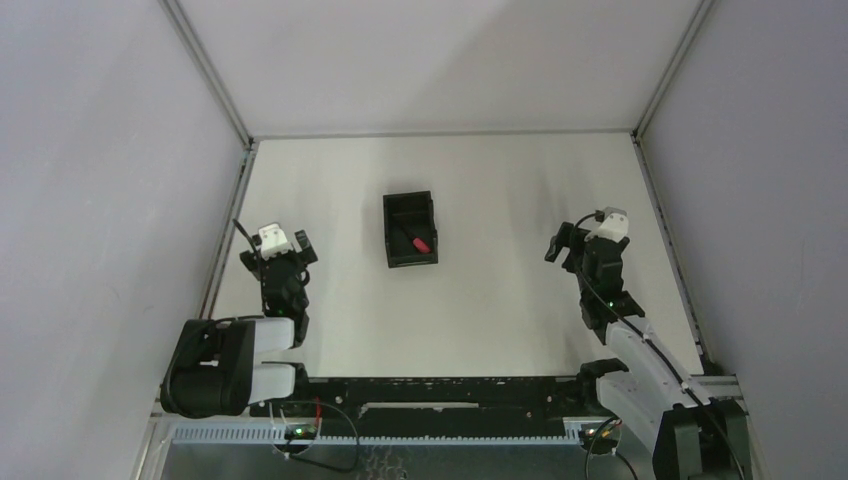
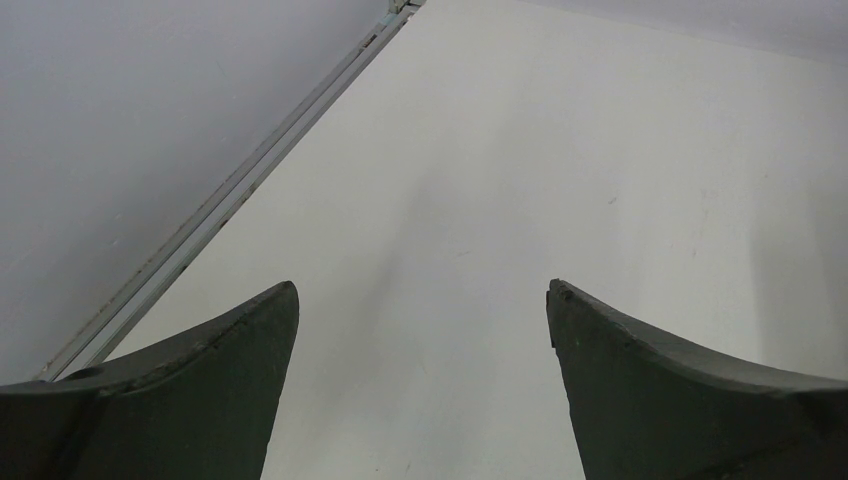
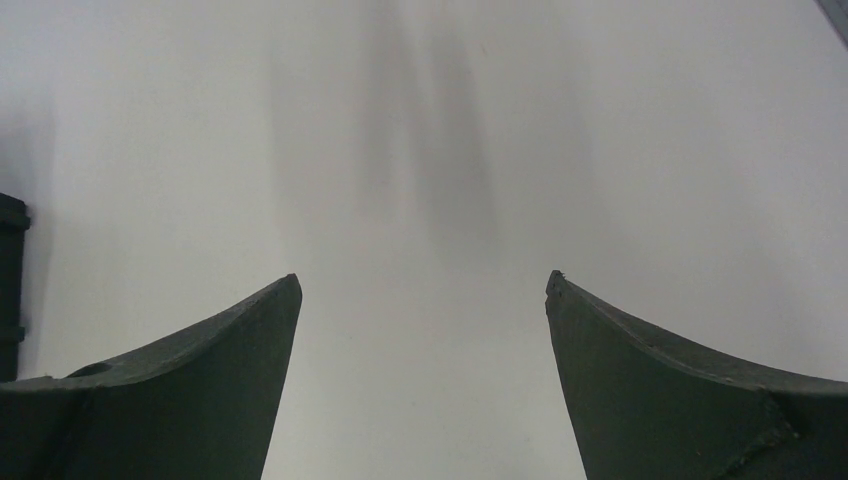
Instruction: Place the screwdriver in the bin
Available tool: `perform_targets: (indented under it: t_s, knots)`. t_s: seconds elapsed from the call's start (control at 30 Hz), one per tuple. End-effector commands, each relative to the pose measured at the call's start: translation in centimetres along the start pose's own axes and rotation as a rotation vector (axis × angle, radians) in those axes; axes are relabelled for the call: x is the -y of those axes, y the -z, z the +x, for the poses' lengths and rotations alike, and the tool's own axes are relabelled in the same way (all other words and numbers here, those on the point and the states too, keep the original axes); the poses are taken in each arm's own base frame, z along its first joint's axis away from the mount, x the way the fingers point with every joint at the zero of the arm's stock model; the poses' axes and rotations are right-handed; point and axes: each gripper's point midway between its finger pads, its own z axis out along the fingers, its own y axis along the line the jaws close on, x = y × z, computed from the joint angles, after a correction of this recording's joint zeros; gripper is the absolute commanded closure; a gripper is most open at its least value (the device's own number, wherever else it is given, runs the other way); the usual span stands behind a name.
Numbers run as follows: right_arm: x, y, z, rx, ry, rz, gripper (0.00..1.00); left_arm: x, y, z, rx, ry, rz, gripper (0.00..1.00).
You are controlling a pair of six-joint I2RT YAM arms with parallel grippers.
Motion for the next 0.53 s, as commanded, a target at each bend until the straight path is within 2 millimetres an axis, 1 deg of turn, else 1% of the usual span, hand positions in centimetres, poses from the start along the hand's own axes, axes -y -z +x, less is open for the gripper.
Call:
perform_targets:
  t_s: [0.0, 0.5]
  knots:
    - [-1.33, -0.18, -3.12, 0.132, -0.058, -0.060, 0.00, 0.60, -1.05, -2.69, 0.069, 0.035, 0.008, 0.02]
    - [-1.39, -0.15, -3.10, 0.134, -0.059, -0.066, 0.00, 0.66, -1.13, -2.65, 0.066, 0.034, 0.012, 0.02]
